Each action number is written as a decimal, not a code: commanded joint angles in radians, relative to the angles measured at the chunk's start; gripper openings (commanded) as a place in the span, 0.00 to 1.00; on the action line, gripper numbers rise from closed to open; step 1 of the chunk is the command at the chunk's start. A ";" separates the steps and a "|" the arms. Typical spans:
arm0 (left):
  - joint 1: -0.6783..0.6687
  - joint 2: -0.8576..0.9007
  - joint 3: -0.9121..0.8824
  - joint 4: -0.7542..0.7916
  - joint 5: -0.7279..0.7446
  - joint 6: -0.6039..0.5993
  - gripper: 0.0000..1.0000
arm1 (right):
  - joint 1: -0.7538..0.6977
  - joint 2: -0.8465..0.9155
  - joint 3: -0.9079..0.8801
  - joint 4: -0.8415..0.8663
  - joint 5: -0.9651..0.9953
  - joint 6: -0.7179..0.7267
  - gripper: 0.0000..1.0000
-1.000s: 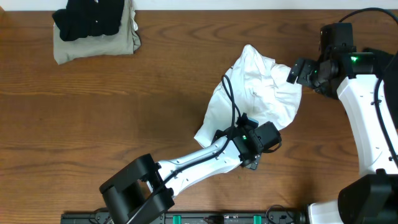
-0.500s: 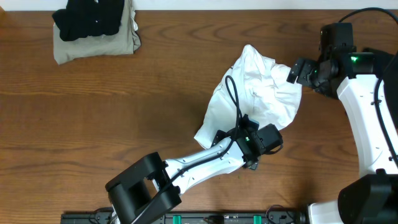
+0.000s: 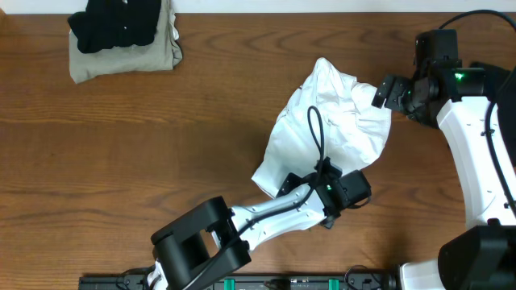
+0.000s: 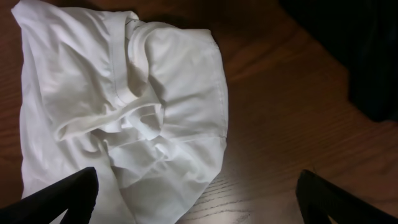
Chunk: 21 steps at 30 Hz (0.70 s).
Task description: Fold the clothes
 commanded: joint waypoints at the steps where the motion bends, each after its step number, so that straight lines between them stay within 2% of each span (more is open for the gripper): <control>1: 0.001 0.007 0.000 -0.001 -0.046 0.013 0.97 | -0.006 0.005 -0.008 0.002 0.003 0.001 0.99; 11: 0.007 0.025 0.000 -0.002 -0.116 0.013 0.97 | -0.006 0.005 -0.008 -0.009 0.003 0.000 0.99; 15: 0.024 0.043 0.000 -0.002 -0.114 0.013 0.87 | -0.006 0.005 -0.008 -0.016 0.003 -0.010 0.99; 19: 0.035 0.063 0.000 0.000 -0.105 0.013 0.85 | -0.006 0.005 -0.008 -0.017 0.003 -0.010 0.99; 21: 0.035 0.064 0.000 0.000 -0.105 0.013 0.80 | -0.006 0.005 -0.008 -0.015 0.003 -0.010 0.99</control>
